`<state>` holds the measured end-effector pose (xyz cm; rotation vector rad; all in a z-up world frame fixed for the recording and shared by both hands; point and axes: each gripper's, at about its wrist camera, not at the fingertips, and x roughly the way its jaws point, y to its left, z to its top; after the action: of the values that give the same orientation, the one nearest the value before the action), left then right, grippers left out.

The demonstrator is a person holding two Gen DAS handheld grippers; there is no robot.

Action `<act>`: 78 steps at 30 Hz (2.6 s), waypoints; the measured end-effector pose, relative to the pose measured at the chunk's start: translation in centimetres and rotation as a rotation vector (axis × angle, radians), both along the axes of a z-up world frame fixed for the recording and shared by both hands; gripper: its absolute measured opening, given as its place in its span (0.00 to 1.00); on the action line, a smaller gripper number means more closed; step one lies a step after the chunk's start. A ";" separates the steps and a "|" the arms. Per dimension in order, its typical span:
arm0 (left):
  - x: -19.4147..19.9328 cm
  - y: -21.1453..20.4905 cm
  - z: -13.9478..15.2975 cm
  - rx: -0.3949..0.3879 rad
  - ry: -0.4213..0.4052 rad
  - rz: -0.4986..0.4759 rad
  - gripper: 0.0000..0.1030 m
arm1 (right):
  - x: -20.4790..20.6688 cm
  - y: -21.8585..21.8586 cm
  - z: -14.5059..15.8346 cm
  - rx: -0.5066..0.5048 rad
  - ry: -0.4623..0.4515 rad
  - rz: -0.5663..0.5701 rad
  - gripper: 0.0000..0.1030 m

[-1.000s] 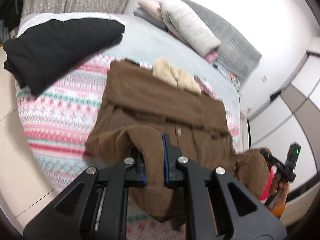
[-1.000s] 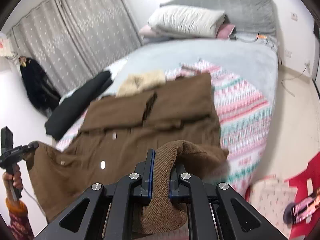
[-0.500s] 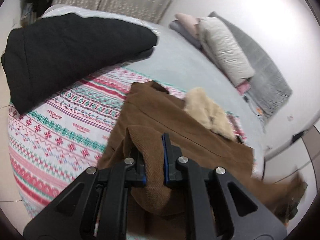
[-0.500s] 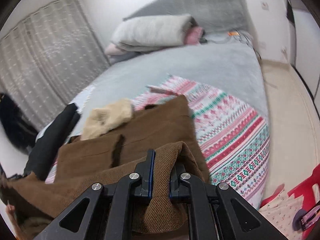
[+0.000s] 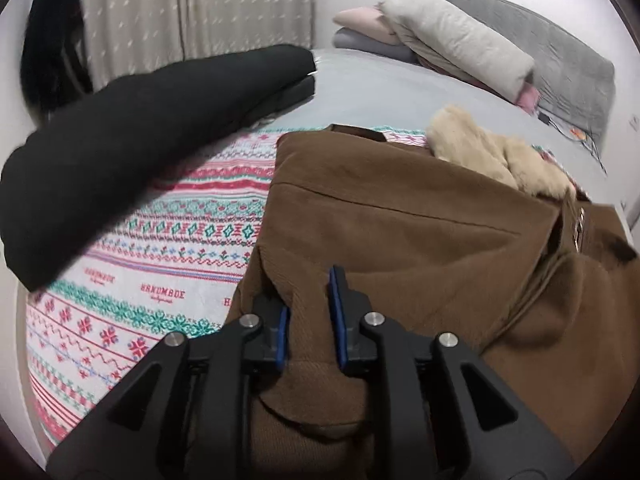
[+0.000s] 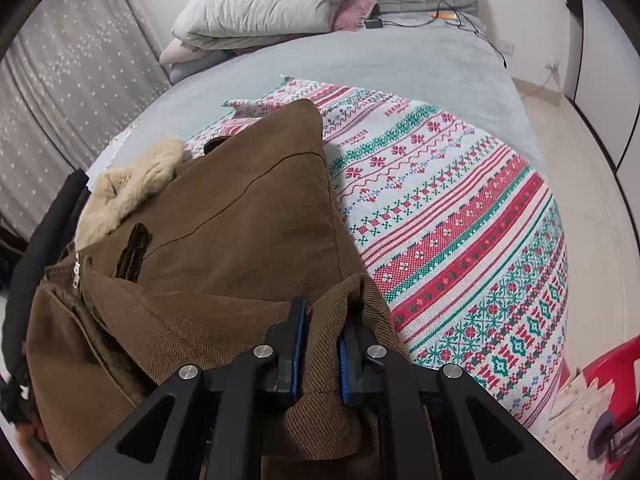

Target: Fold large clothes

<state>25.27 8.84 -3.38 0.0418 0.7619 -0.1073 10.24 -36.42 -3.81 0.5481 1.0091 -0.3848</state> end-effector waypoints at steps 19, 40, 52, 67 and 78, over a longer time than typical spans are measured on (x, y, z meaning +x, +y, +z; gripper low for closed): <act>-3.2 0.6 5.7 0.152 -0.061 -0.181 0.93 | -4.0 -0.4 8.0 -0.082 -0.233 0.037 0.76; 3.3 1.2 1.4 -0.102 0.103 -0.133 0.12 | 1.0 2.7 1.7 -0.306 0.026 0.120 0.06; 9.4 1.2 4.7 -0.135 -0.094 -0.005 0.11 | 0.0 0.1 5.5 -0.403 -0.206 -0.114 0.05; 9.9 2.6 0.8 -0.103 0.170 -0.088 0.77 | 0.5 -2.4 2.2 -0.010 -0.142 -0.032 0.63; 7.3 8.3 -5.7 -0.416 0.548 -0.136 0.80 | -2.3 -4.2 -1.8 0.326 -0.031 -0.095 0.68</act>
<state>32.58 17.12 -9.06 -0.3451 1.2695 -0.4164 7.89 -40.62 -5.57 0.8958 1.0243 -0.2960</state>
